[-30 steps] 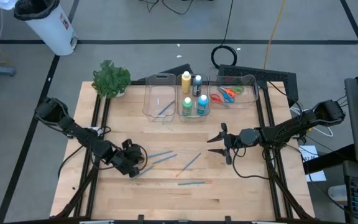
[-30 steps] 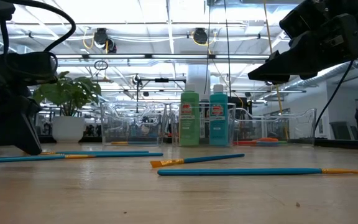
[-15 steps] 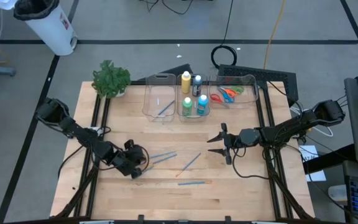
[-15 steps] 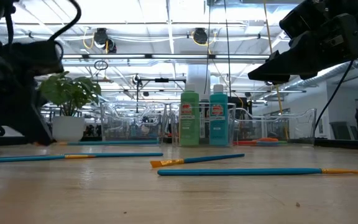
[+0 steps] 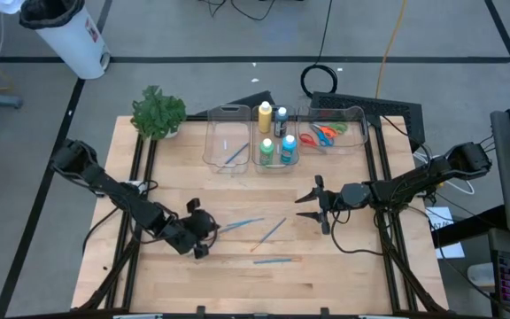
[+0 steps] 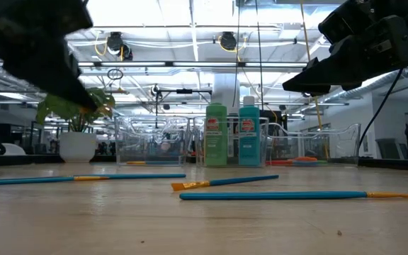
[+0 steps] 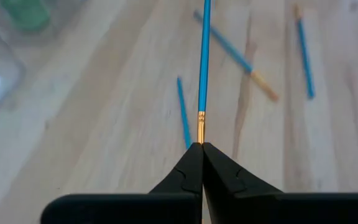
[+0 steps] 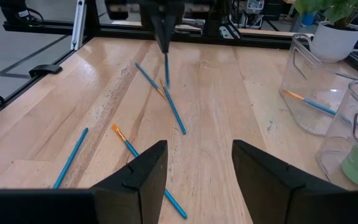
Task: Pick & Place Paint Supplies
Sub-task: Put the blue paint brush into the left transparent bin
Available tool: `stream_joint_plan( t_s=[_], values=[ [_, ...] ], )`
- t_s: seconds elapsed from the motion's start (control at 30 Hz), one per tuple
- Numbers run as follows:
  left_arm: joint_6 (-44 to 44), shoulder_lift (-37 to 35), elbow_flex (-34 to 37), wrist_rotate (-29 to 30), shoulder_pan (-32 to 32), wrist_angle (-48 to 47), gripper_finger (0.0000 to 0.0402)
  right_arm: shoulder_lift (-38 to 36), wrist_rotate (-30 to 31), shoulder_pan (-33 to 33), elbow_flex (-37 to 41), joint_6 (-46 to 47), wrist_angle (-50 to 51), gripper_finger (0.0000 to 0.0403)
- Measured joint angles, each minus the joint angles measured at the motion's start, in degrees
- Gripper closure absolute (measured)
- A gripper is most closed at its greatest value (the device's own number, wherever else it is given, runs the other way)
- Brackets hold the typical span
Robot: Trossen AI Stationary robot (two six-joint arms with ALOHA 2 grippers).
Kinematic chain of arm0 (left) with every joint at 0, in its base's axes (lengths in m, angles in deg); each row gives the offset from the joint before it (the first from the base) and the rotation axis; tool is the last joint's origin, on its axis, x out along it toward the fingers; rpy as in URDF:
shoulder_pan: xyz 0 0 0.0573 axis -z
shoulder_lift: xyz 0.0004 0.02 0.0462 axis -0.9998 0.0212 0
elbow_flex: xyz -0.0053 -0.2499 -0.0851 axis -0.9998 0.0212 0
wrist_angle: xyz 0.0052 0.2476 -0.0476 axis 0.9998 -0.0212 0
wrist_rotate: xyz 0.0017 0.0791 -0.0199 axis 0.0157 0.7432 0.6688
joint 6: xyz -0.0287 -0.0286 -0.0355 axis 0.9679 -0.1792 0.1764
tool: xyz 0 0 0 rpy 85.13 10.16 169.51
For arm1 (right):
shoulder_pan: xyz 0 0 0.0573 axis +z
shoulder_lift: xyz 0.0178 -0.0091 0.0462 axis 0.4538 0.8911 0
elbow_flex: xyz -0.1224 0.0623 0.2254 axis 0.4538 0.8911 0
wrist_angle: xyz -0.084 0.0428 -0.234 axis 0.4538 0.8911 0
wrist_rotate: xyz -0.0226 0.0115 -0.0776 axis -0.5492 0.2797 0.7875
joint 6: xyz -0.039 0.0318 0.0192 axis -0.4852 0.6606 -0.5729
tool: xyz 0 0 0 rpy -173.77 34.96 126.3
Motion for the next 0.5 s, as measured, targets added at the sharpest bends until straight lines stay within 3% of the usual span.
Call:
stream_joint_plan(
  t_s=[0.2, 0.5],
  values=[
    [-10.95, -0.92, -1.2, 3.79, -0.47, 7.17, 0.04, 0.01, 0.0, 0.0, 0.0, 0.61, 0.01, 0.0232],
    [-26.56, -2.73, 6.62, -3.92, -6.57, 29.64, 0.04, 0.0, -0.22, 0.17, 0.0, 2.52, 1.94, 0.0232]
  ],
)
